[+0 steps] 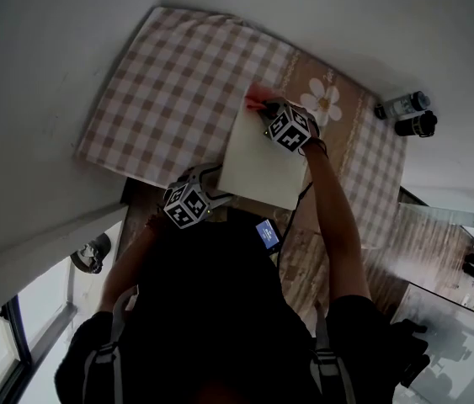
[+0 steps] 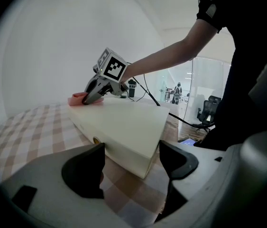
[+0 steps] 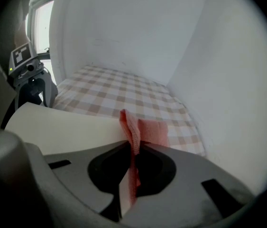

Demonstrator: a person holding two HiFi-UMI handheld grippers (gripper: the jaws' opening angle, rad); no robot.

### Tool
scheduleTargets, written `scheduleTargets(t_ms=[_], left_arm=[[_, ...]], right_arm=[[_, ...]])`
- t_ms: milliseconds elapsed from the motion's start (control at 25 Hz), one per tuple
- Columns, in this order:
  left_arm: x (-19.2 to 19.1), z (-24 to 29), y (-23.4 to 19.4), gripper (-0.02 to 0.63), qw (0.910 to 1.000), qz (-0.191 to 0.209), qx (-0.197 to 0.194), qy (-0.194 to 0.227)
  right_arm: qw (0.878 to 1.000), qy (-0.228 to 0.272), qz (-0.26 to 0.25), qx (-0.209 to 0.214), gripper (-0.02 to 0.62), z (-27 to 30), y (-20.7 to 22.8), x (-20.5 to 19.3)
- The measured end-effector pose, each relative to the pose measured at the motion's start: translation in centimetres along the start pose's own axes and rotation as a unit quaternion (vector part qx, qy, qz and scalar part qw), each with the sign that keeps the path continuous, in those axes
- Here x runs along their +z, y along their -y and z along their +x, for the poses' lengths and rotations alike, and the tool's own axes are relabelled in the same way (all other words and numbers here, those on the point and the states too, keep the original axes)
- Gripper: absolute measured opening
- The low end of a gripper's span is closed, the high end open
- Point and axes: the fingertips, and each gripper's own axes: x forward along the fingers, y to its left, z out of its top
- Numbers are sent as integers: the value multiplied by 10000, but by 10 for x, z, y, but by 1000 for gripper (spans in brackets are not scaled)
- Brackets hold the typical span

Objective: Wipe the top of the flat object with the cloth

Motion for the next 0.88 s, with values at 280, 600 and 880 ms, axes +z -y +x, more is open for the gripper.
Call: scheduleTargets(t_ms=[280, 600, 880], left_arm=[[1, 6, -9, 374, 10000, 24, -23, 83], [4, 10, -13, 374, 9999, -15, -51, 106], [1, 9, -14, 373, 10000, 40, -67, 45]], right_arm=[[9999, -99, -96, 33, 15, -5, -15, -1], [9999, -63, -76, 87, 15, -10, -32, -1], [9998, -57, -80, 156, 15, -14, -51, 1]])
